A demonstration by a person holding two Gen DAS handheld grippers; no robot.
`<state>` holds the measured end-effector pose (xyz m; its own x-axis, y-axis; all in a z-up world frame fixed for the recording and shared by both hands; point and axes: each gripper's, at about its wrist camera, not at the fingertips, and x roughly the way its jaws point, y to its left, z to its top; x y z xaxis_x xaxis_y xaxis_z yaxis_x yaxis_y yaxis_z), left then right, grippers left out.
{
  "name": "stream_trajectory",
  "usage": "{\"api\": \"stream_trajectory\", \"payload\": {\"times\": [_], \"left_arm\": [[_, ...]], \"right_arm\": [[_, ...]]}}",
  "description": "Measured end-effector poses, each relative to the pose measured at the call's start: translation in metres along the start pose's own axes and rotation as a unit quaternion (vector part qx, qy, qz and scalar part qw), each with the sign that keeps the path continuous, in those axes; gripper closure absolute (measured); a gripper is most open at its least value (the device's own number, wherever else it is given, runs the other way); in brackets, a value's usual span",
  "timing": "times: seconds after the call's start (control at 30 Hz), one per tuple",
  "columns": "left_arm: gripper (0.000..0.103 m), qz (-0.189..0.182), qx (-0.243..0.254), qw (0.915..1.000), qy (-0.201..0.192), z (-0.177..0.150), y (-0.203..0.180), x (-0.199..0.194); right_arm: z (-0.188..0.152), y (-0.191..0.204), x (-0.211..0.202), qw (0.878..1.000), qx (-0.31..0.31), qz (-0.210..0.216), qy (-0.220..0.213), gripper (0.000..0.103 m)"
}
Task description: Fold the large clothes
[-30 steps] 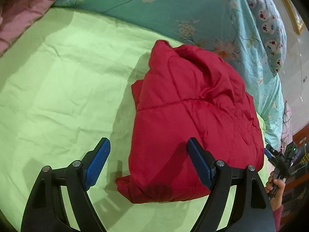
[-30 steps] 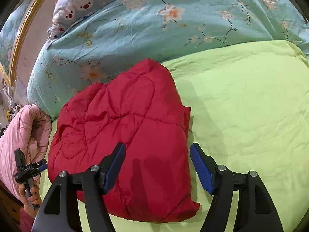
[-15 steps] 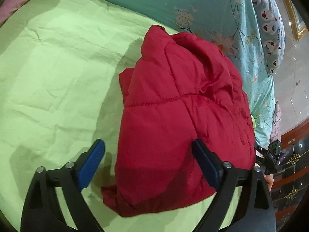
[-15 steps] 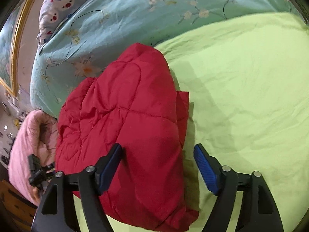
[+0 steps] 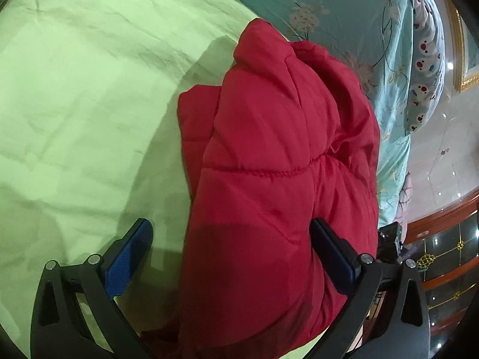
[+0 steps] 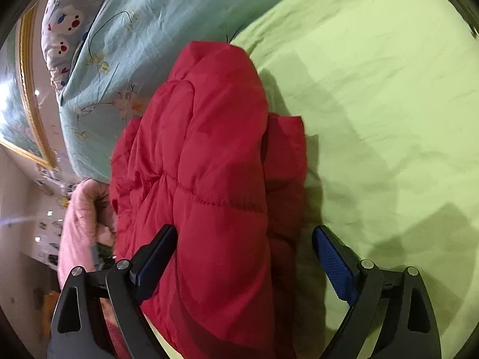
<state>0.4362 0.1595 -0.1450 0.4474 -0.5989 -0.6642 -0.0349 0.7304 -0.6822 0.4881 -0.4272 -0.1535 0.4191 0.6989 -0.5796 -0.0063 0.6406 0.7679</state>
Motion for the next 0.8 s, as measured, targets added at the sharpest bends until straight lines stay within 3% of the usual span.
{"api": "stream_trajectory", "payload": {"times": [0.17,0.27,0.33,0.5,0.6,0.8], "left_arm": [[0.0,-0.015,-0.002,0.9996,0.024,0.003,-0.01,0.015],[0.0,-0.009,0.029,0.999,0.033,0.001,-0.026,0.022],[0.007,-0.015,0.03,0.9989,0.031,0.0,-0.028,0.022],[0.03,-0.02,0.052,0.9984,0.009,-0.006,-0.036,0.011],[0.043,-0.009,0.068,0.9976,-0.004,-0.011,-0.047,0.0],[0.054,-0.016,0.096,0.9945,-0.039,-0.023,-0.077,-0.031]], "right_arm": [[0.006,0.007,0.02,0.999,-0.002,0.009,0.032,0.003],[0.005,0.024,0.037,0.998,-0.026,-0.018,0.052,0.004],[0.005,0.029,0.04,0.998,-0.032,-0.024,0.054,0.006],[-0.003,0.025,0.033,0.998,-0.022,0.006,0.05,0.041],[-0.008,0.03,0.026,0.999,-0.021,0.018,0.043,0.054],[-0.02,0.057,0.009,0.999,-0.037,0.03,0.026,0.064]]}}
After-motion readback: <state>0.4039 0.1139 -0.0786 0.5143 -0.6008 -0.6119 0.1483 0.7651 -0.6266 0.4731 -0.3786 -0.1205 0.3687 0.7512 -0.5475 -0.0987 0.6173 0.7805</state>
